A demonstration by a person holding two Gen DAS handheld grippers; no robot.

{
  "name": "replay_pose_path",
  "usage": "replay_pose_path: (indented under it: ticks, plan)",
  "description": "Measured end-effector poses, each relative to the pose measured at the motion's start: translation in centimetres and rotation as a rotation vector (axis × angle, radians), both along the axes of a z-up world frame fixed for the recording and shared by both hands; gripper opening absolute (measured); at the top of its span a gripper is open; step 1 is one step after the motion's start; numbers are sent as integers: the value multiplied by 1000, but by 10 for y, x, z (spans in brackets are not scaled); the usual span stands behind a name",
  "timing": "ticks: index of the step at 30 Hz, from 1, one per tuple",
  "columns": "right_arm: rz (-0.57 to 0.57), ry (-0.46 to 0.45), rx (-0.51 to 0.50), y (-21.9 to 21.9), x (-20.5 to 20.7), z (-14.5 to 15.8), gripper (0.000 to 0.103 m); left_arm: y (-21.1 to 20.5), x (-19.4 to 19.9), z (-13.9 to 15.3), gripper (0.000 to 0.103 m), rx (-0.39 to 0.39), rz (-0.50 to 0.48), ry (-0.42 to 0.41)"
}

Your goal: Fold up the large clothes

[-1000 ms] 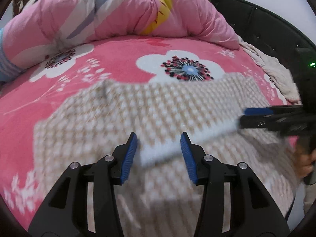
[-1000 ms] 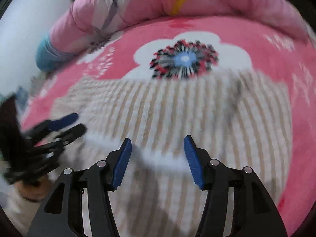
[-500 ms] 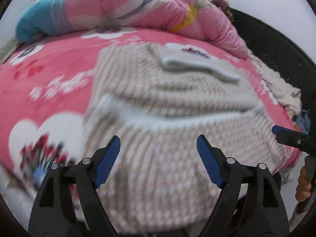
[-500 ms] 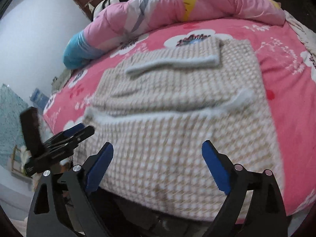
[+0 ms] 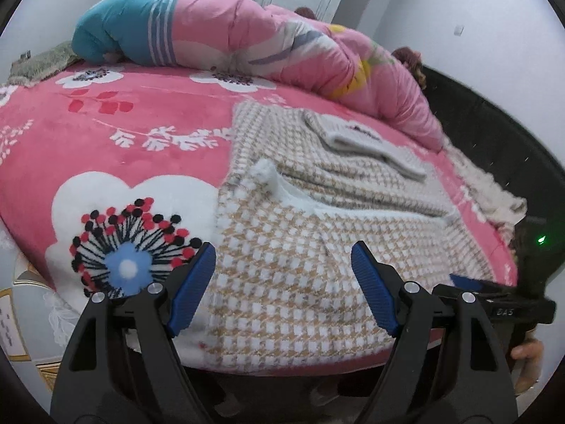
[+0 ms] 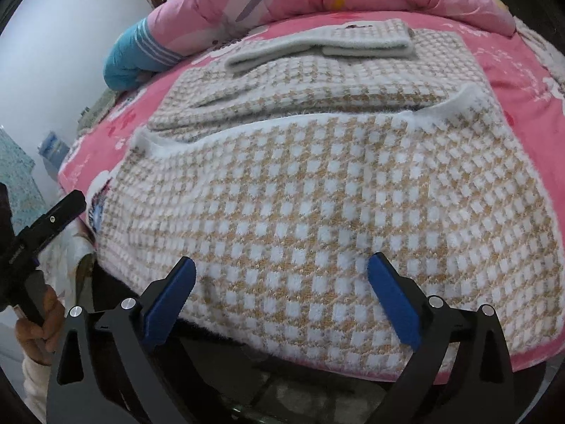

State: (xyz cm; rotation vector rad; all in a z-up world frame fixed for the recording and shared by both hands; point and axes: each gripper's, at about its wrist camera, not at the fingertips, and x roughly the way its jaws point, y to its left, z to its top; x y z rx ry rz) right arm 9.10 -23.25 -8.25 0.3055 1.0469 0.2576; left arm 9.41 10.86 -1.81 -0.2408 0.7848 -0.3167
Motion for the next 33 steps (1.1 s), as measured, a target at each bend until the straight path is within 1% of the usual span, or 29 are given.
replay_pose_path:
  ticks: [2, 5, 8, 12, 13, 15, 17, 18, 20, 22, 23, 24, 25, 27, 29, 31, 33]
  plan:
    - [7, -5, 12, -4, -2, 0, 95, 0, 3, -2, 63, -9, -8, 5]
    - [19, -7, 2, -5, -5, 1, 95, -1, 10, -10, 54, -10, -34, 28]
    - [32, -7, -17, -4, -8, 2, 95, 1, 20, -18, 49, -22, -34, 52]
    - [30, -2, -16, -3, -7, 1, 95, 6, 38, -24, 49, -18, 14, 52]
    - [28, -2, -17, -2, -7, 0, 95, 7, 44, -25, 49, -19, 15, 51]
    - [25, 1, -22, 3, -4, -3, 95, 4, 55, -28, 44, -4, -1, 55]
    - [23, 3, -32, 6, -4, -3, 95, 1, 60, -31, 42, 10, -15, 55]
    - [24, 3, -36, 8, -3, -4, 95, 0, 59, -30, 41, 9, -26, 49]
    - [22, 5, -46, 11, -2, -4, 95, -1, 53, -26, 40, -21, -77, 24]
    - [21, 7, -57, 14, -1, -5, 95, -5, 43, -21, 40, -42, -143, -4]
    - [20, 8, -63, 17, 0, -5, 95, -8, 39, -20, 40, -41, -180, -13]
    - [19, 10, -74, 19, 1, -5, 95, -10, 37, -20, 40, -29, -196, -16]
    - [20, 12, -88, 23, 1, -5, 95, -14, 37, -21, 40, 6, -205, -19]
    - [22, 16, -112, 31, 3, -6, 95, -14, 40, -23, 40, 31, -201, -18]
    - [23, 20, -123, 37, 4, -6, 95, -7, 53, -27, 40, 30, -175, -5]
    - [21, 26, -121, 38, 6, -7, 95, 0, 66, -30, 40, 9, -157, 15]
    - [19, 23, -119, 39, 5, -8, 95, 5, 82, -34, 41, -26, -163, 41]
